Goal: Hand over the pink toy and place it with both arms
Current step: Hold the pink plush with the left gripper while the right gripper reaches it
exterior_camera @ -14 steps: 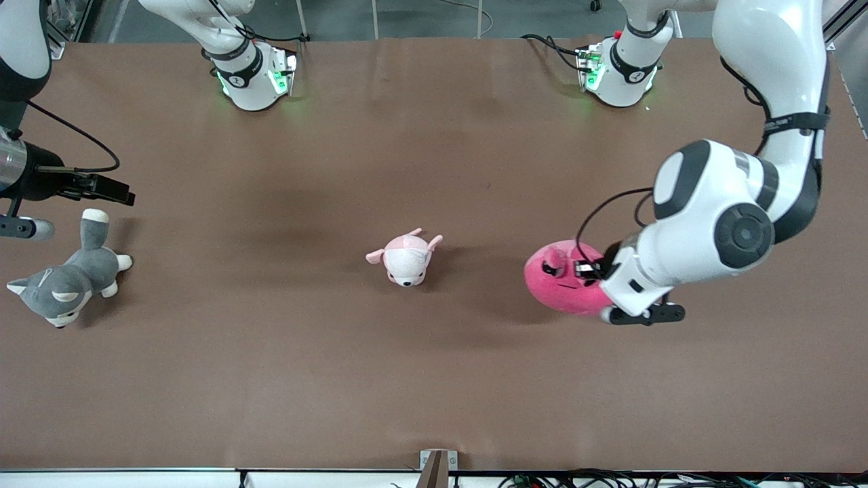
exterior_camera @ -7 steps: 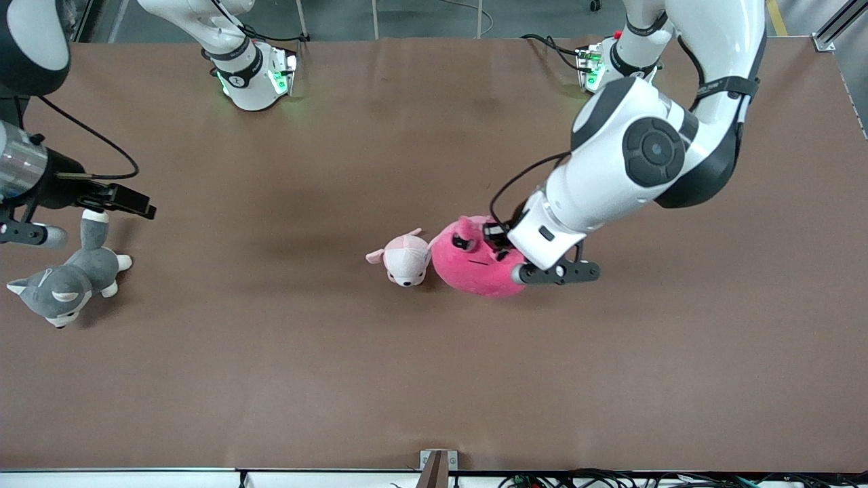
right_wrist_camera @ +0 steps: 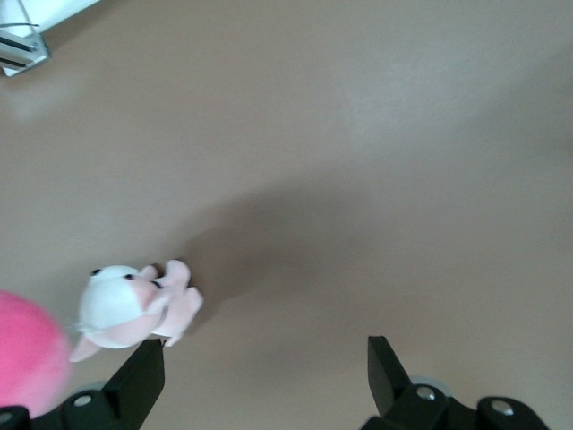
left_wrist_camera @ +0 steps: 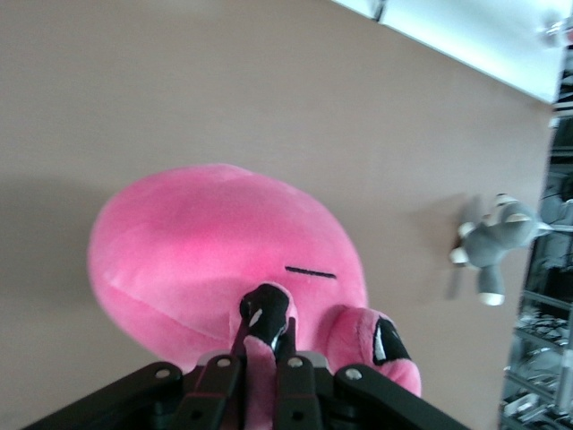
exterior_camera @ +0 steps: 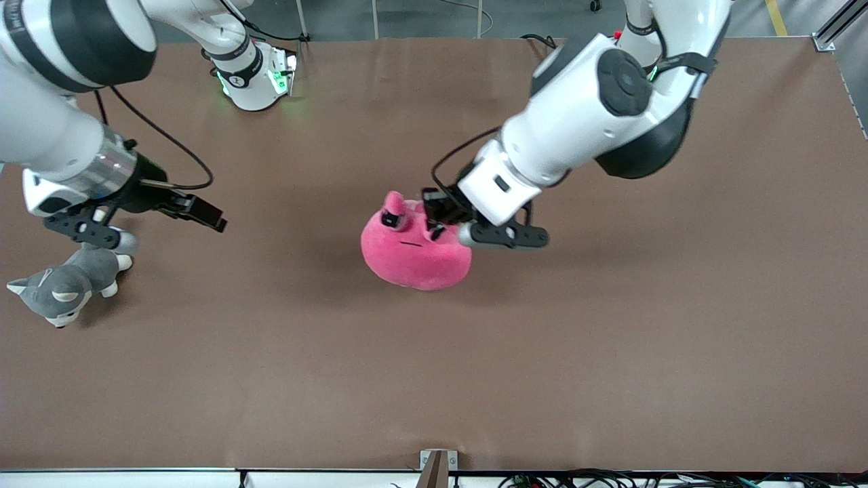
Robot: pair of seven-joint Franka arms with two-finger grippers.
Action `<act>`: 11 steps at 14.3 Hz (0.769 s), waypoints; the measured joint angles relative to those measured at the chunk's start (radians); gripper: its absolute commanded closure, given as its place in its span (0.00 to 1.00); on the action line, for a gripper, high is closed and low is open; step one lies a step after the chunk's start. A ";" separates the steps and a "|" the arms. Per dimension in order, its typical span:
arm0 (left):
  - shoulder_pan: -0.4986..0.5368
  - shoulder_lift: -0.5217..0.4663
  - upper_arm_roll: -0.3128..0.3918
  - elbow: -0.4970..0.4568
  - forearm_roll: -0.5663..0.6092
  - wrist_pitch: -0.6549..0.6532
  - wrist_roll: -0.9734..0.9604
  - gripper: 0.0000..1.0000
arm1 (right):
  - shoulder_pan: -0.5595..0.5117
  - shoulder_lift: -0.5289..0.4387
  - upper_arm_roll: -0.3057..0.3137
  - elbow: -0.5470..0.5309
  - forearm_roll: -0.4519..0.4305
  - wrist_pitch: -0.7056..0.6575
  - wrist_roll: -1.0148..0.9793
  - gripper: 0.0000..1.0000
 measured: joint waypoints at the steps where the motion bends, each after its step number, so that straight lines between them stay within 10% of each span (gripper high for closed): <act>1: -0.032 0.007 0.001 -0.002 0.000 0.030 -0.027 1.00 | 0.033 0.001 0.000 0.000 0.007 0.008 0.045 0.00; 11: -0.102 0.044 0.007 -0.003 0.000 0.096 -0.088 1.00 | 0.167 0.001 0.001 0.001 0.043 0.047 0.622 0.00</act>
